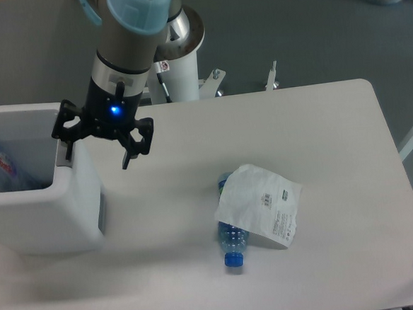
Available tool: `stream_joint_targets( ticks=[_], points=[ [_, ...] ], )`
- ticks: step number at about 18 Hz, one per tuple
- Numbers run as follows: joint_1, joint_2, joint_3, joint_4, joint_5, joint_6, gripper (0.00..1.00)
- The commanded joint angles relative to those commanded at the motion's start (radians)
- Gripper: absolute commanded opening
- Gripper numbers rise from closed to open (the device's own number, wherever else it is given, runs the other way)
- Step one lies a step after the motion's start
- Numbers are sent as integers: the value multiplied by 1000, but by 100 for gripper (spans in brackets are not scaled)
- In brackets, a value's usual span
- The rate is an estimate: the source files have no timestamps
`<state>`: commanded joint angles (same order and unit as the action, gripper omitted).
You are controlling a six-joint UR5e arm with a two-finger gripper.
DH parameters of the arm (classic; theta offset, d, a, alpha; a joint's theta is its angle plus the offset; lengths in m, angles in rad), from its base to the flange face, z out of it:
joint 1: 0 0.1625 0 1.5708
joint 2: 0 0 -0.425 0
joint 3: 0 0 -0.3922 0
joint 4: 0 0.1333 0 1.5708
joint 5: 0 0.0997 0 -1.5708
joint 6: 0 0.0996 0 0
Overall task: Open the trash can
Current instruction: 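Press down on the lid edge with the gripper to flip it open, then raise the gripper and move it back above the bottle and paper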
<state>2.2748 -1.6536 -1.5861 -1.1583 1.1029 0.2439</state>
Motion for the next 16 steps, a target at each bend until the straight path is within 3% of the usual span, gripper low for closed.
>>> stream_joint_targets(
  ticks=[5,9,16],
  points=[
    [86,6,11,68,-2,2,100],
    [176,-1,17,72,5,29,100],
    [265,-41,-8,74,86,247,100]
  ],
)
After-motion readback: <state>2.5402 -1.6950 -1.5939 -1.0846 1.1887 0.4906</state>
